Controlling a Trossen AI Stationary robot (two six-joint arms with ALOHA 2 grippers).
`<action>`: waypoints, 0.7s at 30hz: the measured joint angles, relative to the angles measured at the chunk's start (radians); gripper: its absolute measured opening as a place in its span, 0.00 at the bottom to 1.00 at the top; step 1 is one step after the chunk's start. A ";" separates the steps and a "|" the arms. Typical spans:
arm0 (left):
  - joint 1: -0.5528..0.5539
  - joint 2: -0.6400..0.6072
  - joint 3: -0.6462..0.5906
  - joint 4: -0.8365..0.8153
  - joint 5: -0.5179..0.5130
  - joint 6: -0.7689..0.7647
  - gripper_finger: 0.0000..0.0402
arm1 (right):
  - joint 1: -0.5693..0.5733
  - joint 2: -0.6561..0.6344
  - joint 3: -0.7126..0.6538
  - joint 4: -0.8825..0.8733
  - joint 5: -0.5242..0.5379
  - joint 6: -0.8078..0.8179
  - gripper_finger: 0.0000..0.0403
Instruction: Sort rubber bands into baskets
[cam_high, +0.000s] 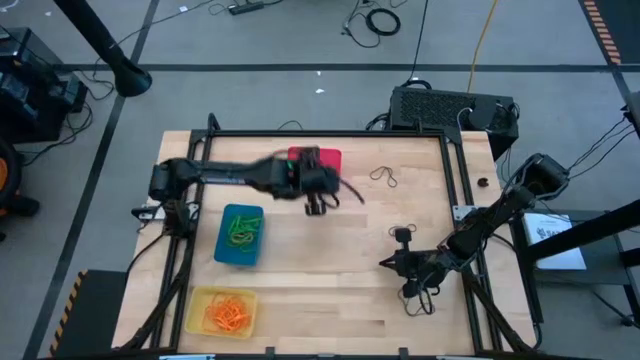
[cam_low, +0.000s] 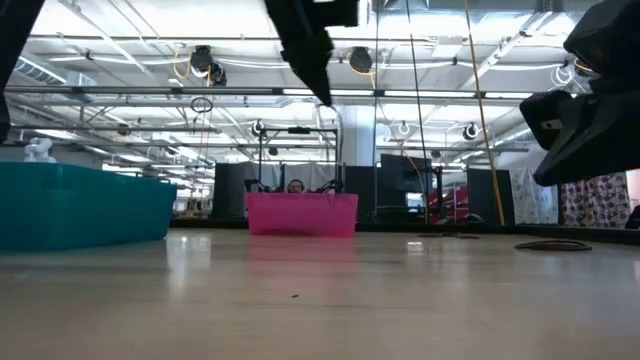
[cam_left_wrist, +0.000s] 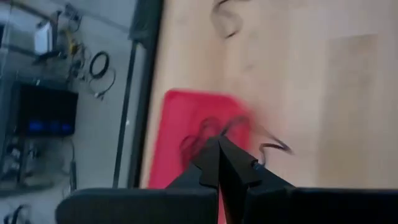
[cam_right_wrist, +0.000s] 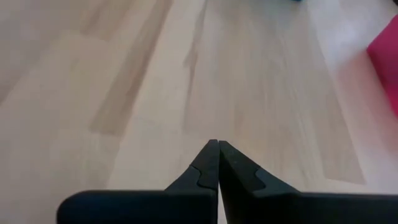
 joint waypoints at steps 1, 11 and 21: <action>0.021 -0.010 0.000 -0.007 0.001 0.003 0.00 | -0.003 0.000 0.000 -0.015 0.000 -0.005 0.00; 0.232 -0.027 -0.025 -0.025 0.132 0.036 0.00 | -0.134 -0.029 0.000 -0.050 0.030 -0.097 0.00; 0.360 -0.014 -0.127 0.067 0.207 0.089 0.00 | -0.436 -0.256 0.000 -0.158 -0.152 -0.310 0.00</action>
